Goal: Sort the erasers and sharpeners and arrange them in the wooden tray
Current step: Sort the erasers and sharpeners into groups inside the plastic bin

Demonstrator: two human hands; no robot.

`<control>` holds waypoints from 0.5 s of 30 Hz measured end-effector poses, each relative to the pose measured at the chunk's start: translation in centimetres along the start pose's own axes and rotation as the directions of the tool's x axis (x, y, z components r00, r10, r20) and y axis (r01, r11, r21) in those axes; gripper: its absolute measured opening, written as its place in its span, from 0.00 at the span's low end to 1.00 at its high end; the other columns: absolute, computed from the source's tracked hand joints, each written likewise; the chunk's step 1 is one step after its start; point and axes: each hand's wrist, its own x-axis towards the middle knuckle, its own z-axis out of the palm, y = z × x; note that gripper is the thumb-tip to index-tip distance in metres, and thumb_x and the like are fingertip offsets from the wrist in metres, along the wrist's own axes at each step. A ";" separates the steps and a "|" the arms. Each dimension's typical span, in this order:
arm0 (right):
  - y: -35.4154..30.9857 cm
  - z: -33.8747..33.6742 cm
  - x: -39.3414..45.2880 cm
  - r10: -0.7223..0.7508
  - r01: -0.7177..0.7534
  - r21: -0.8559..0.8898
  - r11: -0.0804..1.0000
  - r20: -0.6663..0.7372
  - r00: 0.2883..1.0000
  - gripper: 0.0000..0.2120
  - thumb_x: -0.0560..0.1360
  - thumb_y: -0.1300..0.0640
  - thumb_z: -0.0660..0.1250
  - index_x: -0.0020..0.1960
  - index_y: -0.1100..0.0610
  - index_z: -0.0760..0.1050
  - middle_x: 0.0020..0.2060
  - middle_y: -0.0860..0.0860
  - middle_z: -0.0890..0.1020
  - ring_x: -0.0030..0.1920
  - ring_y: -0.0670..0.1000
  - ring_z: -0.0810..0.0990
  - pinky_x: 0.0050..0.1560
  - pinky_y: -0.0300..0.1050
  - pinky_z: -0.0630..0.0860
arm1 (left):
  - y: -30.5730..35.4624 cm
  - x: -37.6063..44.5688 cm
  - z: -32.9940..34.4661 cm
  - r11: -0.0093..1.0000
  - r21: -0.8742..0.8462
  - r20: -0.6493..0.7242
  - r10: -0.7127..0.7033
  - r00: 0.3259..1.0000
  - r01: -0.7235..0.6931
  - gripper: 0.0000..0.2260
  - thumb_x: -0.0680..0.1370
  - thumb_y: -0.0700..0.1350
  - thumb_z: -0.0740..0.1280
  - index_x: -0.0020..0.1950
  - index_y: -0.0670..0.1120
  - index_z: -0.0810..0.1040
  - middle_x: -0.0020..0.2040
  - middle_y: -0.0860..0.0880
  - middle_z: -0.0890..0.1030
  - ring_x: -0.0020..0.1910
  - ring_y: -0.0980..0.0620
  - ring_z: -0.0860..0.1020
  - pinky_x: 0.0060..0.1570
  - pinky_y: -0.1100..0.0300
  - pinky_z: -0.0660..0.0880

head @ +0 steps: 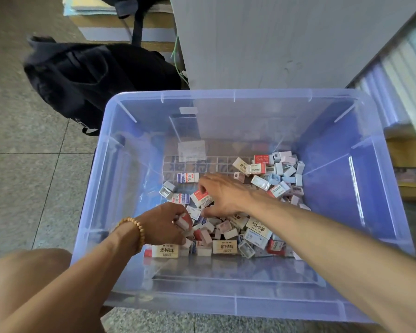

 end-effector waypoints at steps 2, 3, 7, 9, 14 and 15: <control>-0.1 -0.3 0.3 0.004 -0.006 0.075 0.997 0.026 1.000 0.26 0.73 0.49 0.75 0.64 0.56 0.67 0.52 0.48 0.72 0.50 0.50 0.73 0.42 0.40 0.68 | 0.1 0.0 -0.2 1.000 -0.026 -0.044 -0.001 0.999 0.000 0.12 0.71 0.41 0.76 0.50 0.49 0.77 0.50 0.49 0.81 0.46 0.51 0.79 0.45 0.62 0.76; -0.1 -0.6 0.4 0.004 -0.008 0.076 0.997 0.055 0.998 0.29 0.73 0.49 0.75 0.68 0.56 0.66 0.55 0.49 0.72 0.51 0.50 0.73 0.43 0.39 0.68 | 0.2 0.0 -0.3 0.999 -0.045 -0.066 -0.003 0.998 0.000 0.12 0.71 0.41 0.77 0.50 0.49 0.77 0.50 0.49 0.82 0.45 0.51 0.80 0.45 0.62 0.77; -0.6 -2.0 1.5 0.040 -0.024 -0.076 0.997 0.209 0.977 0.37 0.73 0.47 0.75 0.76 0.52 0.63 0.65 0.53 0.68 0.61 0.55 0.74 0.60 0.47 0.72 | 0.3 -0.2 -0.4 0.991 -0.133 -0.024 -0.020 1.000 0.016 0.17 0.69 0.46 0.79 0.53 0.49 0.77 0.48 0.50 0.83 0.42 0.52 0.82 0.36 0.67 0.76; -0.9 -1.9 2.1 0.053 -0.022 -0.132 0.991 0.237 0.970 0.34 0.71 0.47 0.76 0.72 0.55 0.68 0.64 0.53 0.70 0.59 0.55 0.75 0.61 0.48 0.74 | 0.5 -0.3 -0.6 0.983 -0.185 -0.028 -0.010 1.000 0.005 0.16 0.68 0.47 0.79 0.51 0.49 0.77 0.44 0.52 0.83 0.38 0.53 0.81 0.35 0.67 0.76; -0.4 -1.5 1.5 0.033 -0.028 -0.026 0.999 0.207 0.978 0.23 0.74 0.54 0.74 0.66 0.57 0.70 0.55 0.50 0.77 0.53 0.53 0.78 0.56 0.48 0.79 | 0.5 0.1 -1.4 0.929 -0.369 -0.230 -0.060 0.971 -0.030 0.11 0.70 0.45 0.78 0.49 0.47 0.81 0.37 0.52 0.84 0.31 0.59 0.80 0.33 0.66 0.75; 0.0 -1.6 1.4 0.032 -0.035 0.016 0.999 0.169 0.985 0.20 0.75 0.54 0.73 0.63 0.56 0.72 0.52 0.50 0.78 0.51 0.53 0.79 0.54 0.48 0.79 | 0.5 0.1 -1.5 0.912 -0.409 -0.257 -0.072 0.964 -0.041 0.11 0.71 0.44 0.78 0.50 0.46 0.81 0.38 0.50 0.84 0.31 0.59 0.80 0.32 0.67 0.75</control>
